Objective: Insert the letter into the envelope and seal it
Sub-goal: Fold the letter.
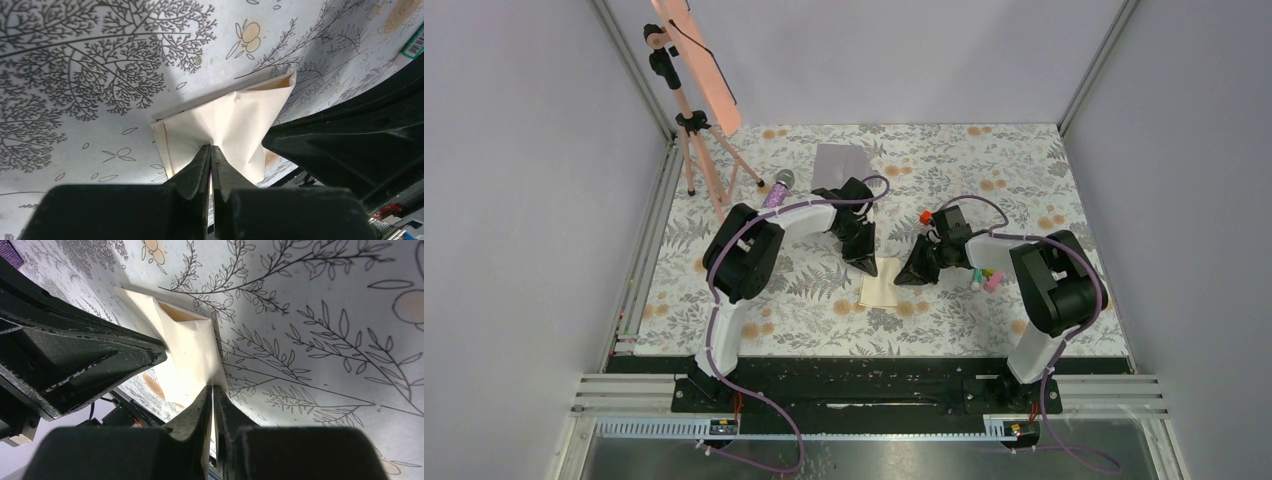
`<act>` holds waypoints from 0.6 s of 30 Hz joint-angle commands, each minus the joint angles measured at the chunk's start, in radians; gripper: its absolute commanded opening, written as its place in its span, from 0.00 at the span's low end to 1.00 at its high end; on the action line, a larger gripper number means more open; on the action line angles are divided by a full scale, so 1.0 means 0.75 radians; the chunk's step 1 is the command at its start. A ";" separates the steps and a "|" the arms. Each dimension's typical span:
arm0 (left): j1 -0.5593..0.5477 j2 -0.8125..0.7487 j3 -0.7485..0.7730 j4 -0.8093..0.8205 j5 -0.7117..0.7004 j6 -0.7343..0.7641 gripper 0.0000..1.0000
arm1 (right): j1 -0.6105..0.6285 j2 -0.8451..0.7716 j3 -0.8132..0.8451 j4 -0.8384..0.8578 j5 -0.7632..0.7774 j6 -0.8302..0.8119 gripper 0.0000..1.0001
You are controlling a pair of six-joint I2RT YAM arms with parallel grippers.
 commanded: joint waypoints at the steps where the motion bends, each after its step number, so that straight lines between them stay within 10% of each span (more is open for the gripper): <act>1: 0.006 -0.060 0.009 -0.032 -0.080 0.031 0.04 | 0.008 0.059 0.025 -0.049 0.049 -0.042 0.11; 18: -0.040 -0.076 0.008 0.102 0.033 -0.092 0.13 | 0.009 0.067 0.048 -0.108 0.102 -0.050 0.11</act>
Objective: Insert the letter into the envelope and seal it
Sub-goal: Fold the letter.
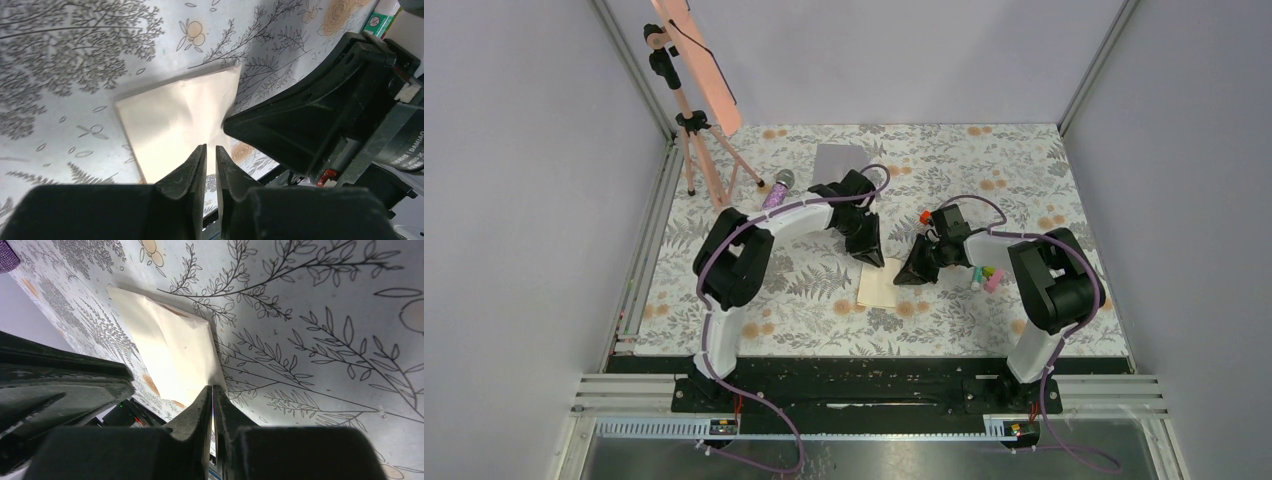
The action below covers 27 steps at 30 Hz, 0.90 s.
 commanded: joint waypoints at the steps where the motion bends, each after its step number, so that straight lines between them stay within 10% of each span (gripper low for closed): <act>1: -0.027 0.070 0.017 0.080 0.074 -0.030 0.12 | 0.009 0.039 0.018 -0.085 0.121 -0.040 0.10; 27: -0.029 0.164 0.089 -0.122 -0.132 0.084 0.06 | 0.009 0.133 0.204 -0.132 0.208 0.020 0.08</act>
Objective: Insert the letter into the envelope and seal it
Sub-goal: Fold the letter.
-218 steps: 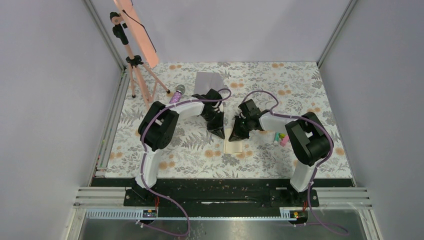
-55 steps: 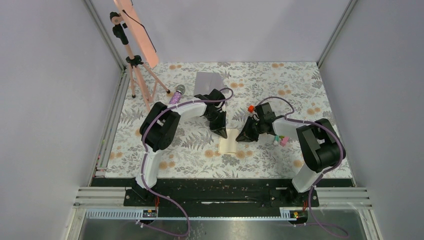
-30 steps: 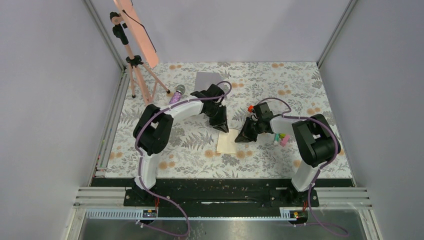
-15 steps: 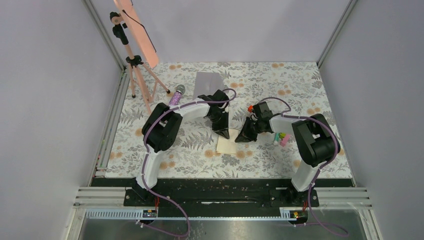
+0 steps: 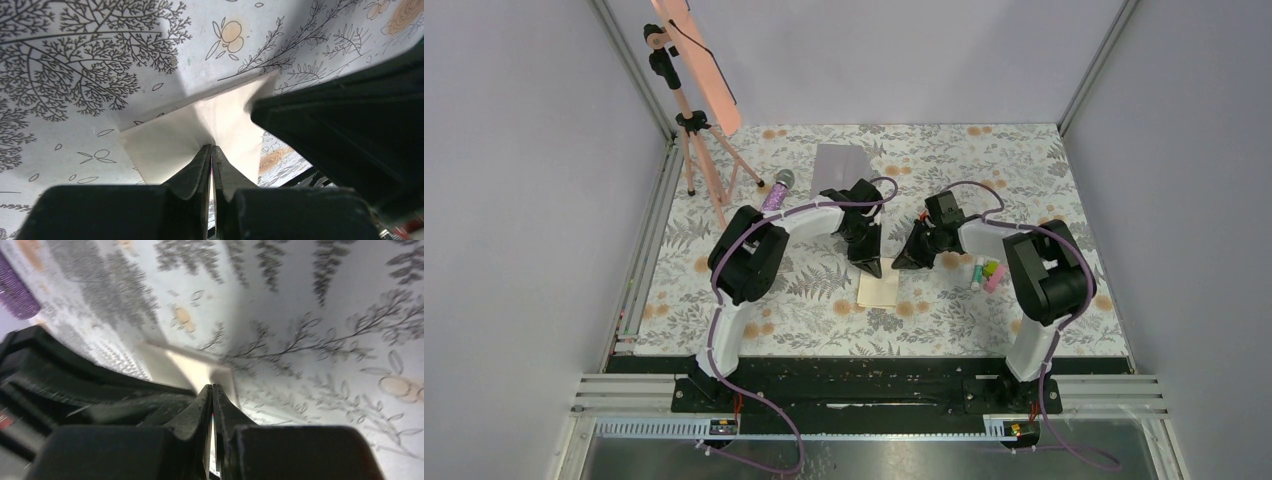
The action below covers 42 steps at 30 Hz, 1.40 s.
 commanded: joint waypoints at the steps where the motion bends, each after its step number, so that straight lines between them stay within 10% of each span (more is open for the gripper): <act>1: 0.008 0.021 0.030 -0.053 -0.090 0.040 0.06 | 0.005 0.077 0.035 -0.089 0.105 -0.033 0.08; 42: 0.086 0.119 0.013 0.016 0.009 -0.082 0.03 | 0.181 -0.065 0.038 -0.236 -0.169 -0.514 0.08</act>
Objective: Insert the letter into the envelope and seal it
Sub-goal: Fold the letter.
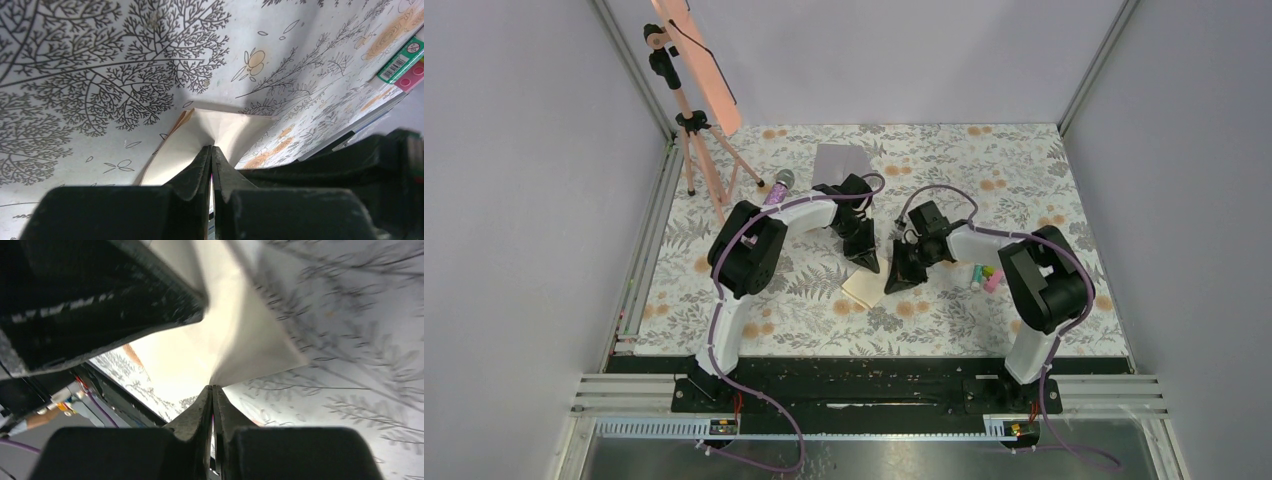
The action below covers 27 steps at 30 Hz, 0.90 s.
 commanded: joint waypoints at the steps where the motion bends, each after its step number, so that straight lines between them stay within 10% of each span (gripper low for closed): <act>1: 0.006 0.062 -0.018 0.024 -0.107 0.023 0.03 | 0.065 -0.049 0.047 -0.055 -0.041 -0.095 0.07; 27: 0.116 -0.042 -0.188 0.202 -0.122 -0.134 0.01 | 0.100 0.095 0.115 0.002 0.195 0.116 0.04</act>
